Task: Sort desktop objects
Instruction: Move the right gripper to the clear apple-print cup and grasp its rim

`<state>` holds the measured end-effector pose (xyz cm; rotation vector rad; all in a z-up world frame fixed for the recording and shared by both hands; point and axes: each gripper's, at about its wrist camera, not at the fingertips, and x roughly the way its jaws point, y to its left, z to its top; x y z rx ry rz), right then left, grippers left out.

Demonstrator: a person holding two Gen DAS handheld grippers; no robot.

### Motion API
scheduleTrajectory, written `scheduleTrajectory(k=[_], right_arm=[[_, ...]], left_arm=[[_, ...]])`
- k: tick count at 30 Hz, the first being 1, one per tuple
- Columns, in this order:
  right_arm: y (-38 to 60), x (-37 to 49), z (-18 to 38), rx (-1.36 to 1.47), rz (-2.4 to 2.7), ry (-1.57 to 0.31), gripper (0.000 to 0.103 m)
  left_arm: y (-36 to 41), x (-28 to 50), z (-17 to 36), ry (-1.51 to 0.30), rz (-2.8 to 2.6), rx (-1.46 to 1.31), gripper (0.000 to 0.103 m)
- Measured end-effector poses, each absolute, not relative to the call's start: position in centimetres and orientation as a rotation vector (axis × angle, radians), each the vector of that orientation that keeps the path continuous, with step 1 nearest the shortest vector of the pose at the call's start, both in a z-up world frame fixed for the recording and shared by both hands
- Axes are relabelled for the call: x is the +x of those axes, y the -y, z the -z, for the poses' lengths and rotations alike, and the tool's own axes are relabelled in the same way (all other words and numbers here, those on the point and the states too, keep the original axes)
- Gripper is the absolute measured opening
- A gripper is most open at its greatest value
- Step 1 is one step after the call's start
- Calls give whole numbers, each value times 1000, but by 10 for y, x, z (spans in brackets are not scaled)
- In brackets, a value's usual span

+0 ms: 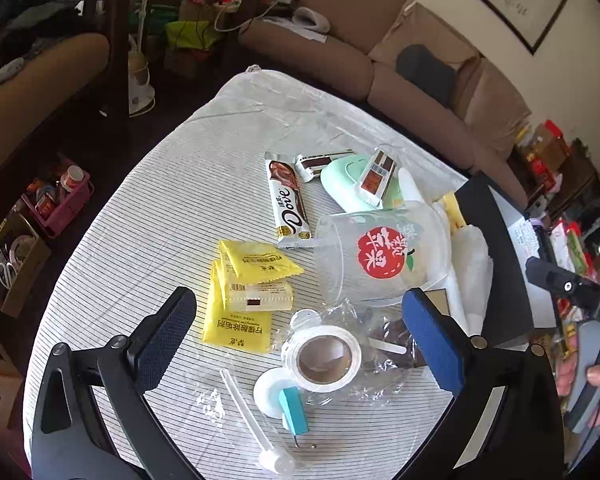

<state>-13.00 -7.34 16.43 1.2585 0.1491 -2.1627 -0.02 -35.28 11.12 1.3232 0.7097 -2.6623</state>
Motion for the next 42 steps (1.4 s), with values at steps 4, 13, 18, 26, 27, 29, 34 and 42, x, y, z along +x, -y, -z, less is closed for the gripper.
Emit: scheduleTrajectory(k=[4, 13, 18, 26, 27, 29, 34, 42], right_arm=[[92, -114, -144, 1284, 2153, -126, 103], [127, -124, -134, 1284, 2209, -157, 103], [169, -138, -122, 1247, 2252, -295, 103], [161, -162, -98, 1313, 2274, -192, 65], [160, -163, -100, 1311, 2270, -188, 61], [159, -162, -105, 1301, 2260, -180, 50], [160, -159, -124, 1312, 2197, -101, 33], [181, -106, -129, 1231, 2132, -231, 40]], left_arm=[[361, 5, -108, -685, 2653, 1331, 103], [387, 11, -102, -872, 2603, 1367, 103], [417, 23, -112, -977, 2578, 1273, 103], [427, 18, -99, -1159, 2548, 1318, 103], [426, 17, -100, -1158, 2556, 1317, 103], [421, 15, -101, -1148, 2565, 1320, 103], [409, 6, -93, -1168, 2556, 1380, 103], [415, 9, -86, -1228, 2520, 1365, 103]])
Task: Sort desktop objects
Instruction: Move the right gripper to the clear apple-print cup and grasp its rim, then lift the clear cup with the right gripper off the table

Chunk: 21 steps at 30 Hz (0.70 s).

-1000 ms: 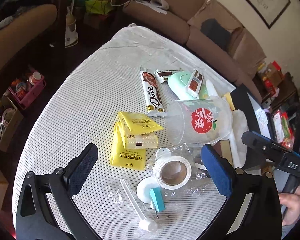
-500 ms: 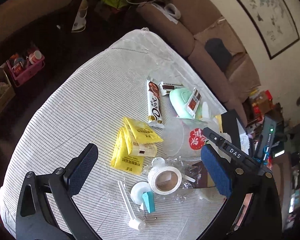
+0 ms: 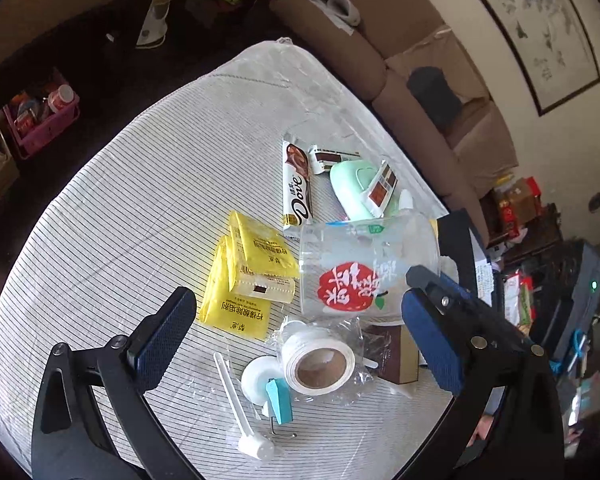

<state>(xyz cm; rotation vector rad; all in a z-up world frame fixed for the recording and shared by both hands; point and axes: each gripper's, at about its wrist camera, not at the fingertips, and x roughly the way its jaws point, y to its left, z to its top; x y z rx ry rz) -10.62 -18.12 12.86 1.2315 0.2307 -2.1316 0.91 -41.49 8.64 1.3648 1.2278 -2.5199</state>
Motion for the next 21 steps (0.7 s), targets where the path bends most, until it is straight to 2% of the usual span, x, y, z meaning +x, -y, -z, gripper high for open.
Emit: scheduleTrajectory(k=[3, 8, 14, 18, 20, 21], right_arm=[[183, -82, -123, 1197, 2100, -296, 46], [175, -54, -110, 1170, 2074, -411, 46], [158, -69, -89, 1263, 2039, -362, 44], [152, -72, -91, 1266, 2038, -312, 43], [150, -75, -101, 1244, 2045, -282, 47], [148, -77, -108, 1228, 2059, -268, 52]], left_arm=[[421, 8, -79, -1264, 2486, 1365, 103], [418, -4, -62, -1285, 2448, 1401, 103], [397, -20, -39, -1299, 2408, 1497, 103], [398, -17, -42, -1318, 2401, 1454, 103], [405, -14, -47, -1331, 2403, 1410, 103], [408, -13, -48, -1341, 2397, 1401, 103]])
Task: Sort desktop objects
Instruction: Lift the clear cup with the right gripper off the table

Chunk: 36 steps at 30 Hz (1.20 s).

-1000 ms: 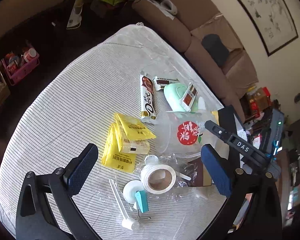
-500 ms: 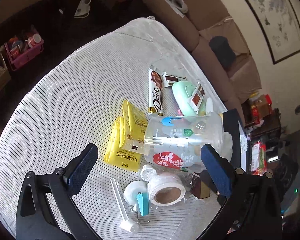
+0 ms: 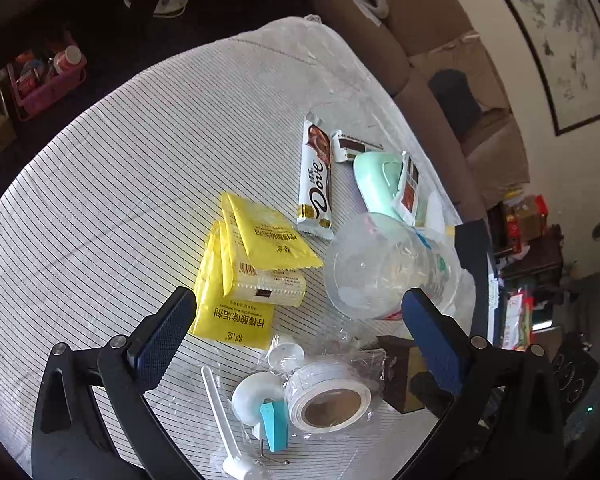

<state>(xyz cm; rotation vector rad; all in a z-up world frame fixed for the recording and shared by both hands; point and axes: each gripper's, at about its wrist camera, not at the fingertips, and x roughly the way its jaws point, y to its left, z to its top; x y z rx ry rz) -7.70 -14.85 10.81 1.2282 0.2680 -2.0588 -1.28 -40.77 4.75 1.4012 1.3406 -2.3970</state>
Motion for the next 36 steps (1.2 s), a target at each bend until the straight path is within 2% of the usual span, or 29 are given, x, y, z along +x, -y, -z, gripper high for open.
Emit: scheduleTrajectory(k=[4, 6, 10, 15, 19, 23, 27, 30, 31, 36], right_arm=[[134, -104, -138, 1152, 2145, -161, 72], [125, -127, -145, 1159, 2169, -75, 77], [116, -168, -135, 1258, 2144, 80, 77], [114, -186, -121, 1300, 2104, 205, 77], [126, -190, -102, 1362, 2081, 135, 77], [139, -186, -86, 1393, 2004, 104, 77], [142, -178, -94, 1386, 1904, 220, 76], [152, -166, -105, 1385, 1911, 171, 76], [155, -164, -107, 1395, 1927, 143, 76], [151, -167, -104, 1416, 1899, 225, 76]], left_arm=[[407, -15, -48, -1362, 2399, 1397, 103], [400, -20, -48, -1305, 2415, 1418, 103], [377, -37, -46, -1109, 2449, 1488, 103], [354, -65, -53, -774, 2546, 1523, 103], [353, -72, -45, -882, 2533, 1565, 103], [334, -80, -41, -835, 2567, 1626, 103], [314, -82, -48, -909, 2667, 1654, 103], [304, -77, -63, -755, 2693, 1599, 103], [307, -76, -66, -758, 2692, 1599, 103], [342, -69, -66, -970, 2683, 1569, 103]])
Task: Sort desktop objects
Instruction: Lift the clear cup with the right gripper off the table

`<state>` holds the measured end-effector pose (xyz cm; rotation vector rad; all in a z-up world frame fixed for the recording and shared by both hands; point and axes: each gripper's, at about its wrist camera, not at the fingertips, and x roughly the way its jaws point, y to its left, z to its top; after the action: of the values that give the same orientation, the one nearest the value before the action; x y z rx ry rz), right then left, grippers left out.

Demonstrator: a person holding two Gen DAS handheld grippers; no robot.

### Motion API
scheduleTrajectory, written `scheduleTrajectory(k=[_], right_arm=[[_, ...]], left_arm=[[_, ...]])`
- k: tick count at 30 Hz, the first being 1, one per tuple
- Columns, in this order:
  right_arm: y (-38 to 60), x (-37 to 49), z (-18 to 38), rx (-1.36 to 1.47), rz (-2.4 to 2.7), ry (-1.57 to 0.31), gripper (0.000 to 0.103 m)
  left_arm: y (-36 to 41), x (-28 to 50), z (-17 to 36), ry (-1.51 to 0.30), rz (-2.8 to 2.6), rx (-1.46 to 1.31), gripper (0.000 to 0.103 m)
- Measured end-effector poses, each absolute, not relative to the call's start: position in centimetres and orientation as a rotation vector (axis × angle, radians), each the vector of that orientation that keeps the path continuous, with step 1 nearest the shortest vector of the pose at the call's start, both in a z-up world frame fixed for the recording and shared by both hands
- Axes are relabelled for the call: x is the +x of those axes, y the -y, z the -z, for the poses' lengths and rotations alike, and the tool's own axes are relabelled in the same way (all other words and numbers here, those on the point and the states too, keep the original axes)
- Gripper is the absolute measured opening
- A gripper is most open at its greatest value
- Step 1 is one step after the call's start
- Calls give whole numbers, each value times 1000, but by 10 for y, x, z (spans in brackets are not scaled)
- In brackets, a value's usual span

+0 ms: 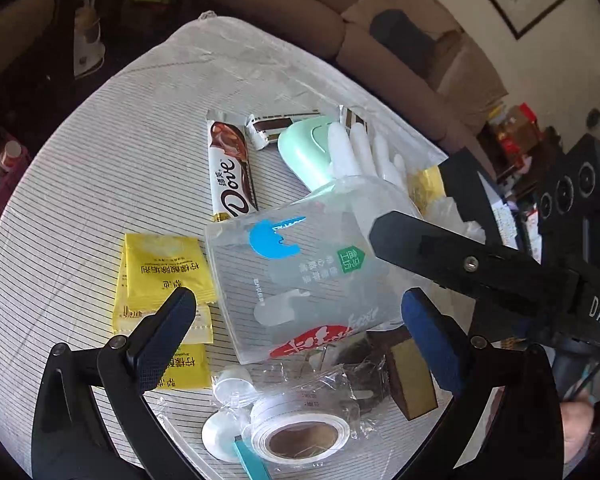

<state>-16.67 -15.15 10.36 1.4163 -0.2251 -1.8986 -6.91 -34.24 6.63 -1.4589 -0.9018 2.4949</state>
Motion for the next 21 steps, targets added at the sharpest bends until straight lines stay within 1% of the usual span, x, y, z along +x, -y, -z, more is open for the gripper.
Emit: scheduleTrajectory(k=[2, 5, 9, 12, 15, 18, 21], right_arm=[[150, -165, -106, 1411, 1878, 261, 76], [148, -161, -112, 1401, 1867, 282, 76], [150, -158, -118, 1407, 1827, 351, 80], [153, -154, -127, 1386, 1838, 338, 81], [152, -151, -139, 1355, 1807, 386, 81], [154, -143, -160, 1302, 1781, 405, 81], [158, -129, -184, 1237, 1781, 375, 81]], left_arm=[[352, -69, -56, 1006, -2403, -1475, 103], [359, -70, -49, 1041, -2419, -1504, 103], [355, -72, -43, 1171, -2284, -1452, 103], [358, -72, -48, 1185, -2289, -1421, 103], [372, -67, -56, 1265, -2271, -1341, 103], [386, -62, -68, 1333, -2239, -1243, 103], [395, -57, -78, 1364, -2210, -1155, 103]])
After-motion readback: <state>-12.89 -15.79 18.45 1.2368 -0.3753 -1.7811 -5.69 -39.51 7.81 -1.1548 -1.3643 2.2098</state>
